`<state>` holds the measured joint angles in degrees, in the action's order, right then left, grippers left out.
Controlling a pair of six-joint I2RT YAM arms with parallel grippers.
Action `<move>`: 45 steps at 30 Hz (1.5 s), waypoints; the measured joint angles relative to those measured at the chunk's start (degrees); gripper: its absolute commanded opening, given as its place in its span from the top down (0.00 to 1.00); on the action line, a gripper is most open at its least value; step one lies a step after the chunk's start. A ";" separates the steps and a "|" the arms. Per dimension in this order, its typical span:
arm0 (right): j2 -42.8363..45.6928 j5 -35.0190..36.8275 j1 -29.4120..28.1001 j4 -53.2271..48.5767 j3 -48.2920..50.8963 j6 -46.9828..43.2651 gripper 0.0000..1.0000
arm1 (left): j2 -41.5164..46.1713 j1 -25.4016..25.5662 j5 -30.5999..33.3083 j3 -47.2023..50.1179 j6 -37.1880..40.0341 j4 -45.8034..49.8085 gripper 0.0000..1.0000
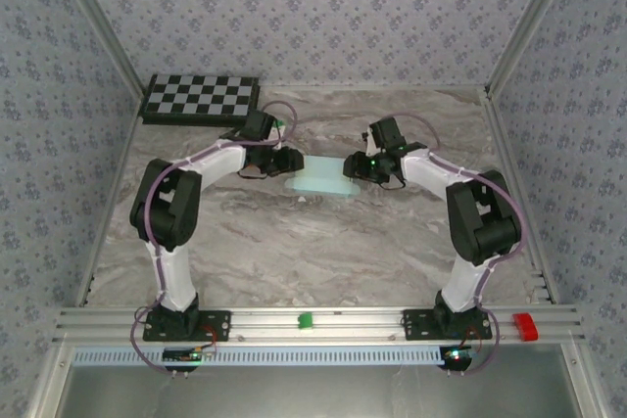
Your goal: Fold the paper box
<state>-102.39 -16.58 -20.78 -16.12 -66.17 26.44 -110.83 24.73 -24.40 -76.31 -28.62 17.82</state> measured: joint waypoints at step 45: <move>-17.62 -0.07 -6.82 -13.53 -24.76 -15.52 0.64 | 17.07 7.61 14.99 24.24 -16.70 -8.90 0.63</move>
<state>-120.01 -16.64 -27.59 -29.65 -90.94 10.92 -93.76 32.34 -9.41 -52.07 -45.32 8.93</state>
